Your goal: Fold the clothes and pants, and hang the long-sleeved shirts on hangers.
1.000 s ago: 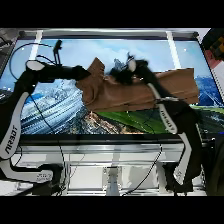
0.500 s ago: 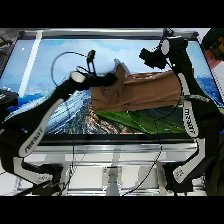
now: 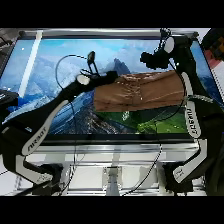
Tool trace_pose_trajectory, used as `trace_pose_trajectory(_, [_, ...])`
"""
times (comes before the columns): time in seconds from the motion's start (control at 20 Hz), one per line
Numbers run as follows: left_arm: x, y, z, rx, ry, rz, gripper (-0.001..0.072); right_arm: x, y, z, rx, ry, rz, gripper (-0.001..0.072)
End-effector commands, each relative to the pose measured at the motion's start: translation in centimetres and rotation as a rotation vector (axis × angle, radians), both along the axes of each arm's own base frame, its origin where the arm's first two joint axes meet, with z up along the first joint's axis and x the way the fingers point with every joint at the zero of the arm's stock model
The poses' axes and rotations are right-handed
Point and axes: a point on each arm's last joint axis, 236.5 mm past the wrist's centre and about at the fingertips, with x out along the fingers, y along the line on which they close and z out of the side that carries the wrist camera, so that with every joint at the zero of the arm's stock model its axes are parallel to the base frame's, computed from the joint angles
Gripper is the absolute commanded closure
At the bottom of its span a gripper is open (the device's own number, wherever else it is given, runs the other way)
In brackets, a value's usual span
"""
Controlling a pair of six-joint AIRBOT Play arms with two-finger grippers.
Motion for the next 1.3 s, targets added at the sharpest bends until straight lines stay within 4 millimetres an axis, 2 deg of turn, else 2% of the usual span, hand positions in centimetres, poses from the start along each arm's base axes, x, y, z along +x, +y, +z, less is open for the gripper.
trace_pose_trajectory(0.0, [0.5, 5.7, 0.4, 0.119, -0.009, -0.044, 0.0696, -0.9, 3.0, 1.3, 0.268, 0.011, 0.169, 0.0703])
trace_pose_trajectory(0.1, [-0.3, 9.9, -0.8, 0.201, 0.064, -0.051, 0.0696, -1.1, 2.6, 1.9, 0.42, 0.014, 0.202, 0.0703])
trace_pose_trajectory(0.2, [-2.1, 13.5, -3.0, 0.268, 0.153, -0.06, 0.0696, -2.3, 2.3, 1.3, 0.508, 0.058, 0.262, 0.0703])
trace_pose_trajectory(0.35, [-5.9, 17.0, -7.1, 0.273, 0.303, -0.049, 0.0695, -5.1, 3.6, -0.6, 0.594, 0.156, 0.379, 0.0702])
trace_pose_trajectory(0.4, [-7.4, 17.4, -8.4, 0.27, 0.341, -0.07, 0.0694, -5.8, 4.2, -1.0, 0.624, 0.179, 0.408, 0.0702])
trace_pose_trajectory(0.55, [-10.3, 17.3, -10.3, 0.219, 0.455, -0.116, 0.067, -6.0, 5.4, -0.6, 0.705, 0.165, 0.441, 0.0702])
trace_pose_trajectory(0.6, [-10.3, 17.2, -10.6, 0.213, 0.464, -0.116, 0.0499, -5.9, 5.5, -0.5, 0.71, 0.154, 0.441, 0.0701])
trace_pose_trajectory(0.65, [-10.3, 16.5, -10.5, 0.184, 0.473, -0.116, 0.0252, -5.8, 5.5, -0.5, 0.71, 0.153, 0.439, 0.0702])
trace_pose_trajectory(0.7, [-10.3, 15.8, -10.5, 0.144, 0.487, -0.114, 0.0136, -5.8, 5.4, -0.5, 0.709, 0.152, 0.439, 0.0701])
trace_pose_trajectory(0.95, [-10.7, 14.2, -12.7, 0.078, 0.568, -0.119, 0.0136, -5.7, 5.4, -0.5, 0.708, 0.151, 0.438, 0.0701])
trace_pose_trajectory(1.25, [-9.4, 11.7, -12.3, -0.096, 0.572, -0.112, 0.0136, -5.7, 5.4, -0.5, 0.709, 0.15, 0.437, 0.0701])
